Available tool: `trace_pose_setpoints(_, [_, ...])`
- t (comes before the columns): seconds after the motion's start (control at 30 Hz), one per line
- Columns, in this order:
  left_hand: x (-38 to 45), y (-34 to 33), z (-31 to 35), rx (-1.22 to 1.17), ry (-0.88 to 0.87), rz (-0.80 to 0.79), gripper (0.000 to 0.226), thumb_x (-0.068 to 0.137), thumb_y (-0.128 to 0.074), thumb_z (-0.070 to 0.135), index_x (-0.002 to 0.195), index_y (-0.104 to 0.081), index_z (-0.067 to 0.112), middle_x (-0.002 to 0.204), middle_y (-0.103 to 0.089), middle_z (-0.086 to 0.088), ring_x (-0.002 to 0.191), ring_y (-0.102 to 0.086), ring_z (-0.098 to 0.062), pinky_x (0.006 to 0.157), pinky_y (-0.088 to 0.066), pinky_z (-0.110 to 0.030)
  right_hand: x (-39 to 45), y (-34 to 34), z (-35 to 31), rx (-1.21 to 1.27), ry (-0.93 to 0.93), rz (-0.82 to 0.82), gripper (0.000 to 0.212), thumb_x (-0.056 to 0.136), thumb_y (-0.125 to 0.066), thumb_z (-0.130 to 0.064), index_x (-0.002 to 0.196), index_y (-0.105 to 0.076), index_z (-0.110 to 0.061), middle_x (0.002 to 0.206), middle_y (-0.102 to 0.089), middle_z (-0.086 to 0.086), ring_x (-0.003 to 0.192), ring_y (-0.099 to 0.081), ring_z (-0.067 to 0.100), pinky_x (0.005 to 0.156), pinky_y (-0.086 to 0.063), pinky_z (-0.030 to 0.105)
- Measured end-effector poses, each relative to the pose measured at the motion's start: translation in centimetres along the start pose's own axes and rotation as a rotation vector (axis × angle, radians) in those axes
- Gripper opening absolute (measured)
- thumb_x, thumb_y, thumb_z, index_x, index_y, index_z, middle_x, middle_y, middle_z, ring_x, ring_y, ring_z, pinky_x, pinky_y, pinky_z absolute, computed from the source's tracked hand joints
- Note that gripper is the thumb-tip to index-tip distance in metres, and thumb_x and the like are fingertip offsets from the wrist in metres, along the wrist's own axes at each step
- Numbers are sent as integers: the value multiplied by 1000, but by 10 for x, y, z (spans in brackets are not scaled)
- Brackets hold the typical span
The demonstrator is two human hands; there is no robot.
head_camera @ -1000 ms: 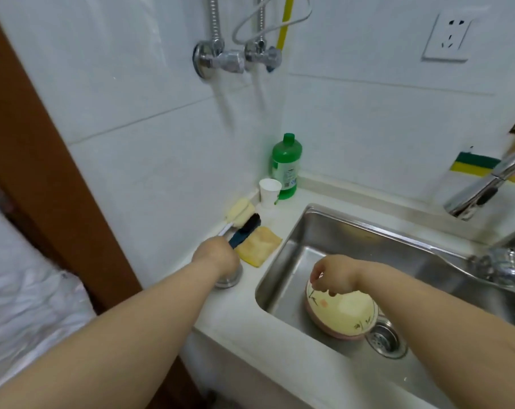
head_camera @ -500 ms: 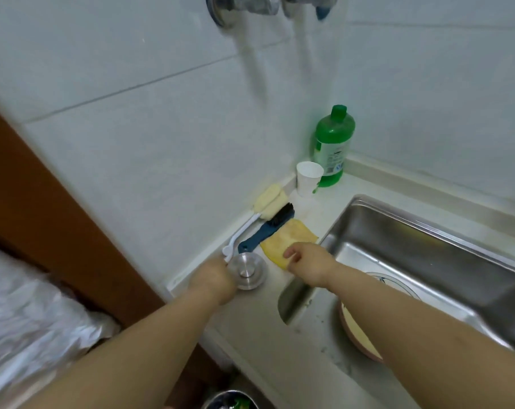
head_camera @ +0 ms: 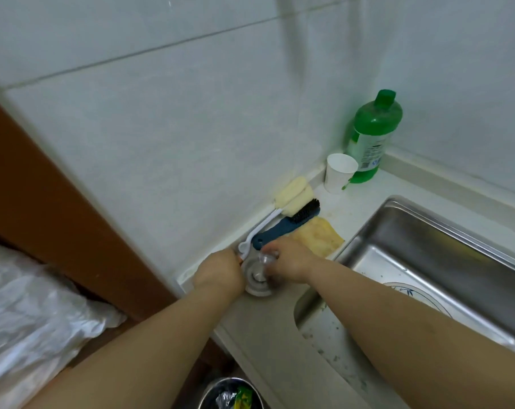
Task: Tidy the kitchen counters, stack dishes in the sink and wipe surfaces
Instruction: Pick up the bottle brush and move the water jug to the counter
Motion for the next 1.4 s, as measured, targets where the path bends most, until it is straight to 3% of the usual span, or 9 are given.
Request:
trace_pose_setpoints(0.33, [4,-3,9,168,-42,-103,25,92,-48,12,114,-60,11,121,-60,-8,112,-58,-24,84,-47,-29,-1,16,10,249,-41,90,41,92,-52,-9,133,-55,-13,137,-54,2,126,-49,18,103,-39,25])
trace_pose_setpoints(0.5, [-5,32,22,13,-103,54,18,94,-47,17,108,-56,10,114,-61,-10,105,-59,-27,74,-40,-28,-11,29,14,565,-114,174,37,95,-53,-30,111,-62,2,91,-58,8,85,-54,18,88,-50,36])
trace_pose_setpoints(0.57, [-16,46,32,-61,-161,79,15,93,-47,18,102,-56,9,108,-62,-11,100,-59,-29,71,-39,-29,-20,31,4,824,-130,150,35,95,-52,-41,104,-61,-8,96,-61,6,88,-57,19,85,-52,34])
trace_pose_setpoints(0.67, [-40,56,61,-152,-349,35,15,90,-48,18,93,-60,10,98,-66,-13,94,-61,-30,69,-40,-29,-41,49,-12,1014,-93,177,15,98,-50,-24,95,-58,-13,94,-65,7,86,-62,19,83,-53,33])
trace_pose_setpoints(0.83, [-69,21,96,-122,-475,-236,22,89,-55,32,85,-65,13,87,-64,-6,81,-59,-21,70,-46,-26,-112,62,31,962,-270,329,20,94,-36,0,80,-47,-9,70,-52,11,64,-55,25,56,-48,23])
trace_pose_setpoints(0.93, [-96,8,137,-33,-596,-260,27,92,-49,22,102,-65,3,109,-67,-14,100,-62,-29,85,-50,-31,-180,58,83,935,-460,409,15,91,-37,3,84,-48,-4,62,-46,12,54,-49,24,62,-47,33])
trace_pose_setpoints(1.07, [-166,-14,221,10,-812,-299,27,91,-48,17,105,-66,1,110,-68,-17,103,-64,-29,88,-52,-32,-290,56,150,883,-682,565,12,89,-45,0,94,-55,0,59,-42,9,48,-41,20,49,-38,25])
trace_pose_setpoints(1.23, [-291,-50,315,-58,-1026,-431,48,93,-53,34,136,-44,15,137,-51,-8,124,-51,-27,100,-41,-29,-431,51,206,649,-835,609,19,87,-50,-2,98,-65,0,68,-47,9,50,-42,19,47,-34,25])
trace_pose_setpoints(1.4, [-412,-89,396,-149,-1156,-570,52,94,-47,47,133,-45,14,135,-53,-8,114,-59,-32,97,-48,-39,-571,35,238,580,-923,683,22,93,-46,-6,100,-65,-14,70,-48,-2,59,-45,11,52,-36,18])
Point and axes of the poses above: each hand's wrist, its own x-axis towards the middle knuckle, its own y-axis out of the back of the hand, z = x × y, the point moved 10 cm from there along x, towards the middle knuckle
